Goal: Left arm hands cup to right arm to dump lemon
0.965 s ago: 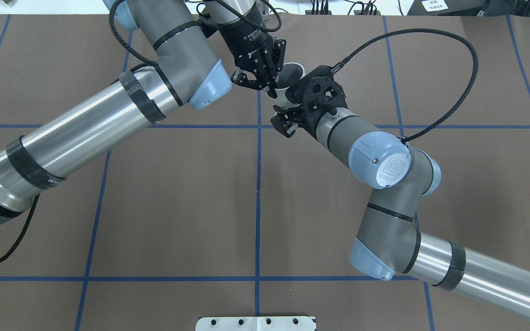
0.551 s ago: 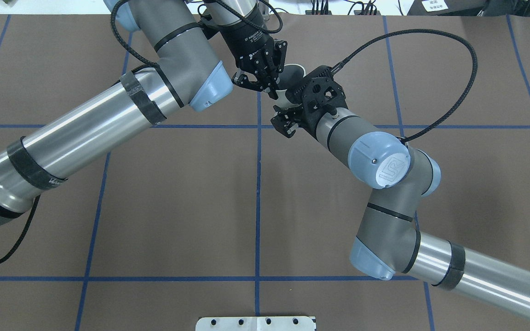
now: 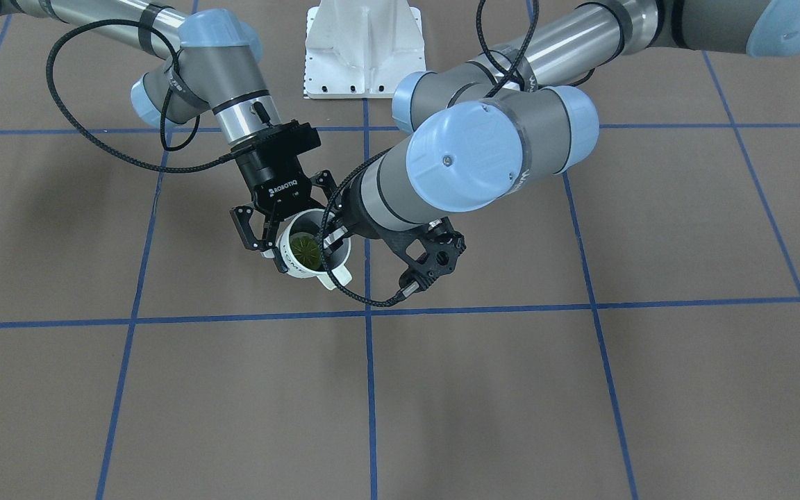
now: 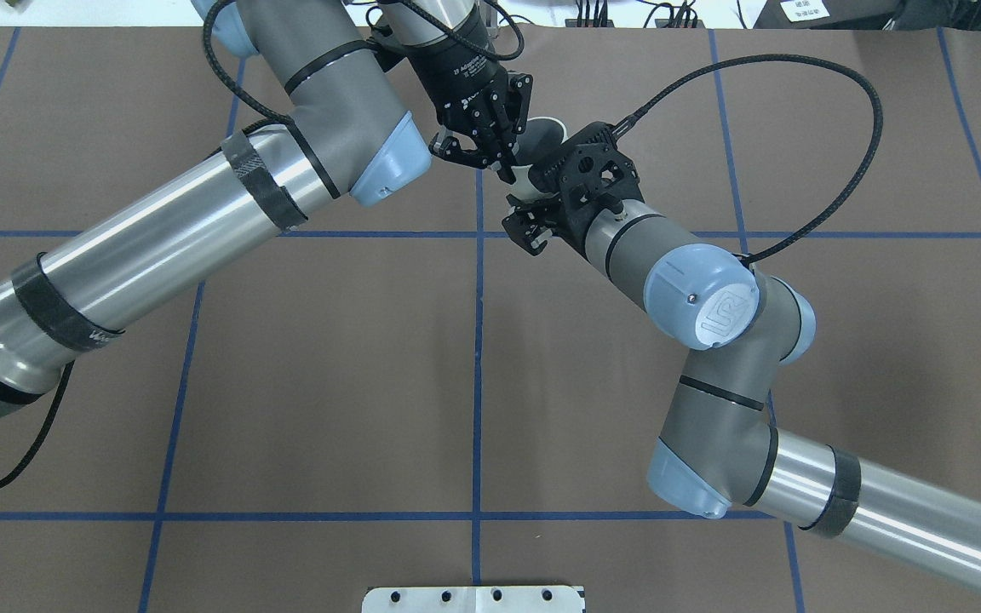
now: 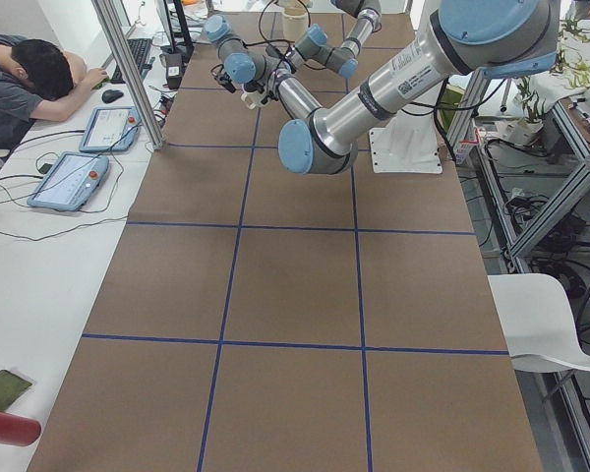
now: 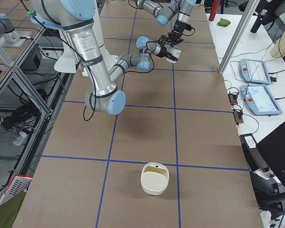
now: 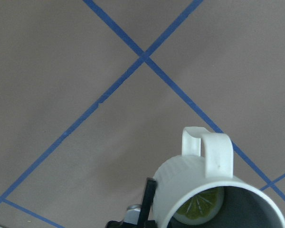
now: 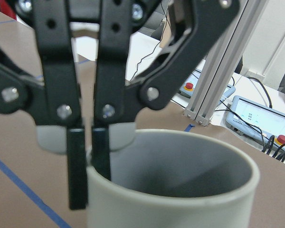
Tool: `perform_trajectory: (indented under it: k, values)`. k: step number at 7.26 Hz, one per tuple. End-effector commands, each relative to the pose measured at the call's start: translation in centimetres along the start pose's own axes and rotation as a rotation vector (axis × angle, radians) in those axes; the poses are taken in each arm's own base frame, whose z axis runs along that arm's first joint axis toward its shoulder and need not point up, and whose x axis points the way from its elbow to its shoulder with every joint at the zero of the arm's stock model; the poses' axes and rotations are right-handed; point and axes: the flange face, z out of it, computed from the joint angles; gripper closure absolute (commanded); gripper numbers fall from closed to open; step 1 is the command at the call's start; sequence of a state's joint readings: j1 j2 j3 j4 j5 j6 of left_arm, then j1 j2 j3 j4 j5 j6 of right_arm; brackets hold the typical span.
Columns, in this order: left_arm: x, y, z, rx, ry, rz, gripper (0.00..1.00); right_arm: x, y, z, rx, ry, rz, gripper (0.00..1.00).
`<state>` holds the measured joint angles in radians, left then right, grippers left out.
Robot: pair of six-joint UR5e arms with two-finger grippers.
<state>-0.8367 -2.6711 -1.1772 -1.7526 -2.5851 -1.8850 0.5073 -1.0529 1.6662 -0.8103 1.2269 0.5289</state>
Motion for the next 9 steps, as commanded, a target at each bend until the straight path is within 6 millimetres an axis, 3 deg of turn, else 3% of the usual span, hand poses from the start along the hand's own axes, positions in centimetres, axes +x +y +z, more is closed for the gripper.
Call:
perform_trajectory:
  k: [1, 4, 6, 8, 9]
  values:
    - [0.0, 0.2, -0.1, 0.006, 0.017, 0.024, 0.01, -0.1, -0.3, -0.2, 0.004, -0.008, 0.009, 1.0]
    - [0.1, 0.7, -1.3, 0.007, 0.036, 0.04, 0.0, 0.1, -0.1, -0.2, 0.001, -0.004, 0.005, 1.0]
    - [-0.1, -2.1, -5.2, 0.048, 0.077, 0.028, 0.0, 2.0, 1.0, 0.0, -0.014, 0.022, -0.002, 1.0]
    - [-1.0, -5.4, -7.6, 0.08, 0.098, -0.008, 0.0, 8.4, 3.8, -1.7, -0.032, 0.106, 0.008, 1.0]
    - [-1.2, -6.1, -8.3, 0.087, 0.103, -0.016, 0.0, 14.0, 5.6, -3.6, -0.035, 0.179, 0.094, 1.0]
